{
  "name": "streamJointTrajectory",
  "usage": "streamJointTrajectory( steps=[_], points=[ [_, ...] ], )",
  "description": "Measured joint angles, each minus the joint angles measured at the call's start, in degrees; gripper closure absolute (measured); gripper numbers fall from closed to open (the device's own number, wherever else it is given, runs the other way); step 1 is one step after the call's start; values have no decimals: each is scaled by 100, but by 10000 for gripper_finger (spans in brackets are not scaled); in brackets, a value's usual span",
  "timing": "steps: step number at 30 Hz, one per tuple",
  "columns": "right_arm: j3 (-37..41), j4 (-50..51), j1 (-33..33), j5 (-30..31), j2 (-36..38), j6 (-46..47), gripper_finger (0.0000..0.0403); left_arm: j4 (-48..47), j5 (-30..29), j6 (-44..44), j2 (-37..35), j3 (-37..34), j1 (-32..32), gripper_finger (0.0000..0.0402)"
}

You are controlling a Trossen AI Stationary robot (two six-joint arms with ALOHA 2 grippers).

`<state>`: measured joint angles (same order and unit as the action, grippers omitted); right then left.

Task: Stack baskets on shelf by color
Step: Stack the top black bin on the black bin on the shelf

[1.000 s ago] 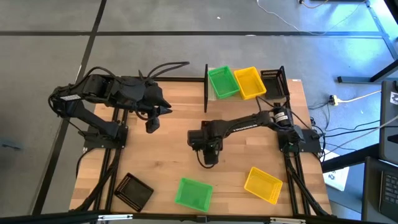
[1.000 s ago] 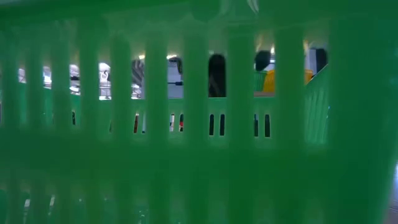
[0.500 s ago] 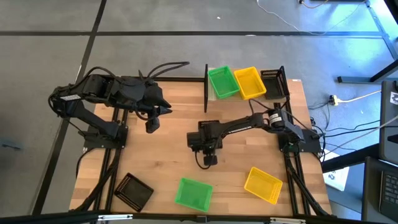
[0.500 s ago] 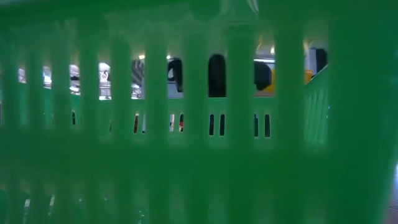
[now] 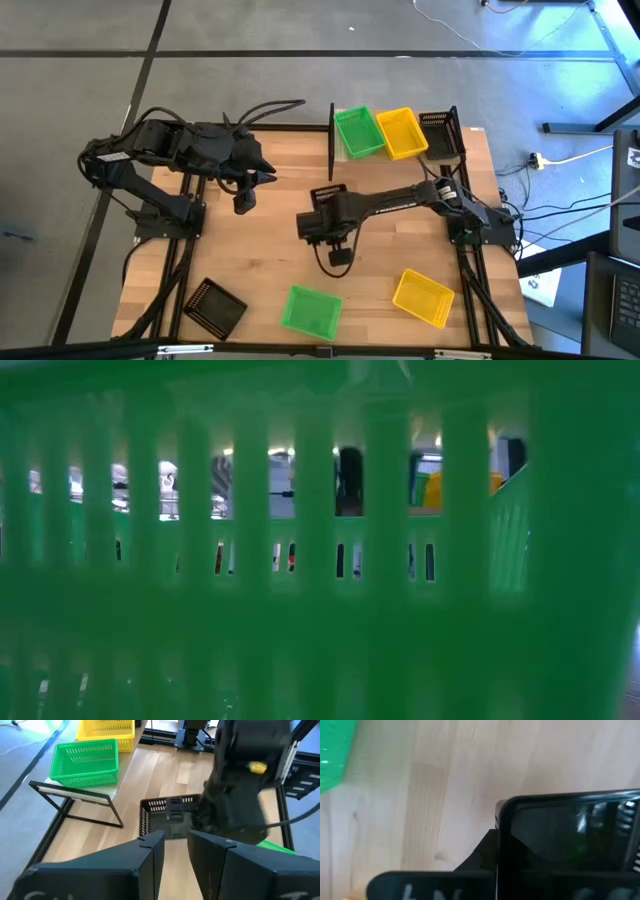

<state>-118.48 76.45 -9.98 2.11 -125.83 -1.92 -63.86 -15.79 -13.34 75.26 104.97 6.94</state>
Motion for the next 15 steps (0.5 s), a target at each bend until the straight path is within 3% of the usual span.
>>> streamJointTrajectory(
  steps=[8, 15],
  points=[
    [-1625, 825, 4, 41, 6, -199, 403, 0, 0, 0, 0, 0, 0, 324],
    [-1422, 1054, 110, 610, 698, -281, 403, 0, 28, -2, 0, 0, 0, 324]
  ],
)
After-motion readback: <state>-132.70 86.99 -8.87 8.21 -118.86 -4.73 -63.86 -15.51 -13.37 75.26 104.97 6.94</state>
